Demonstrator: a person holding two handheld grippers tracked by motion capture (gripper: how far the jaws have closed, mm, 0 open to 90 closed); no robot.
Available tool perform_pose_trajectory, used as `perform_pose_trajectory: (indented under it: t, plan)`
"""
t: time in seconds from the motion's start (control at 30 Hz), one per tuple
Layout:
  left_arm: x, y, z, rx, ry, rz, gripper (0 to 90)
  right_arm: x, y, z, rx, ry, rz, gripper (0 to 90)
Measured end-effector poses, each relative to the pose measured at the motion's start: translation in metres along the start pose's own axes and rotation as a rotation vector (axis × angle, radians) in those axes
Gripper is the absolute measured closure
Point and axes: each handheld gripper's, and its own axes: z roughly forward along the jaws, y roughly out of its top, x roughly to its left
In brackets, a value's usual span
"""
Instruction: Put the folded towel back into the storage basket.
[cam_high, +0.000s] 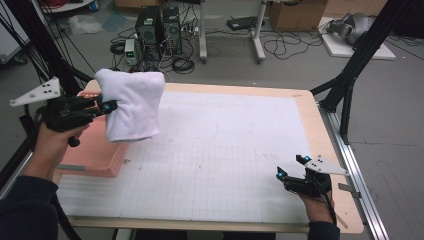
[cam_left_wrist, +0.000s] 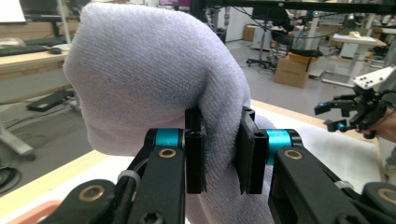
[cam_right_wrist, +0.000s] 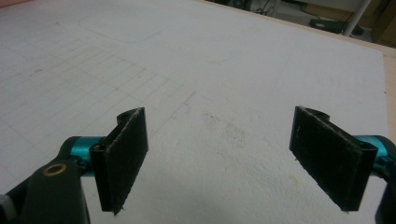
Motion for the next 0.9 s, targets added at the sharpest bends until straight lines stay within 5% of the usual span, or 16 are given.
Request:
perform_pose_trajectory:
  t: [0.57, 0.9]
  plan:
    - [0.039, 0.008, -0.074, 0.018, 0.089, -0.021, 75.3, 0.004, 0.001, 0.004, 0.019, -0.013, -0.015, 18.2]
    - [0.052, -0.003, -0.089, 0.087, 0.1, -0.036, 75.3, 0.009, 0.002, 0.006, 0.037, -0.006, -0.027, 18.2]
